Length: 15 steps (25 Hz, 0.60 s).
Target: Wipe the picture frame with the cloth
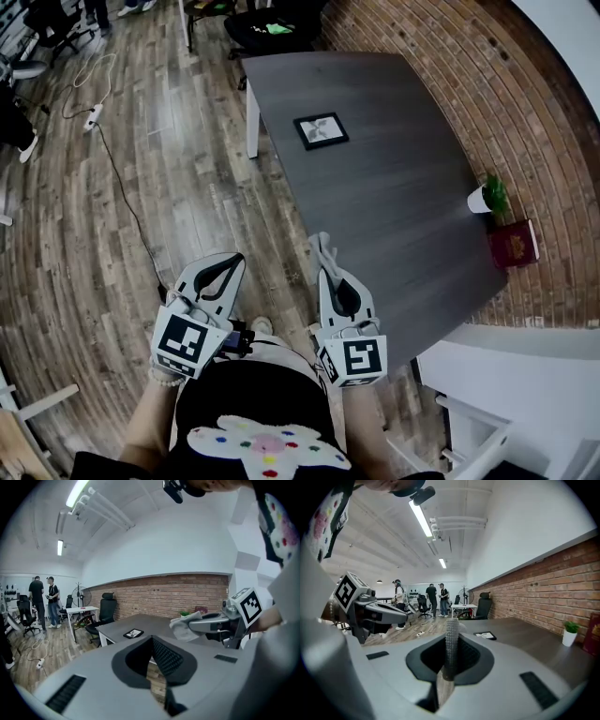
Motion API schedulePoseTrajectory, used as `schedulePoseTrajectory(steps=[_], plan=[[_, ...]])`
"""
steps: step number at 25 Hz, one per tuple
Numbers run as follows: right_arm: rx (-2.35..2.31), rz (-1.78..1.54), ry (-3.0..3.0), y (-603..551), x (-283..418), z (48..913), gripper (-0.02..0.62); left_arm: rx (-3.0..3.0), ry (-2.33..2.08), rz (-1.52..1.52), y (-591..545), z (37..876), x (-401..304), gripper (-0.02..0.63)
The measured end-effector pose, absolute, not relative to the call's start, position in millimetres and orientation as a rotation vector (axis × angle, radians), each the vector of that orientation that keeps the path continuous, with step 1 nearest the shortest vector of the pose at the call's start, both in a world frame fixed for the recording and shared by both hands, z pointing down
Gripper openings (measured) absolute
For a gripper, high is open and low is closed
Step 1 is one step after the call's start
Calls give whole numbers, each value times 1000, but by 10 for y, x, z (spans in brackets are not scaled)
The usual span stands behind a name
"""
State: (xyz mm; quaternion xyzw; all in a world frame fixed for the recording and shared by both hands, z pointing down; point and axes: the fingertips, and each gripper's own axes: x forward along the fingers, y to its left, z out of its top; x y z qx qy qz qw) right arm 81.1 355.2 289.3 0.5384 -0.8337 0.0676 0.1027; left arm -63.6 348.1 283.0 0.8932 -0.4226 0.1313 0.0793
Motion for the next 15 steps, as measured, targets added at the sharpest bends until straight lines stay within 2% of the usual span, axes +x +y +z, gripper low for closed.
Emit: schedulePoseTrajectory(steps=[15], plan=[[1574, 198, -2469, 3459, 1201, 3014, 25, 2647, -1322, 408, 3394, 2917, -363, 11]])
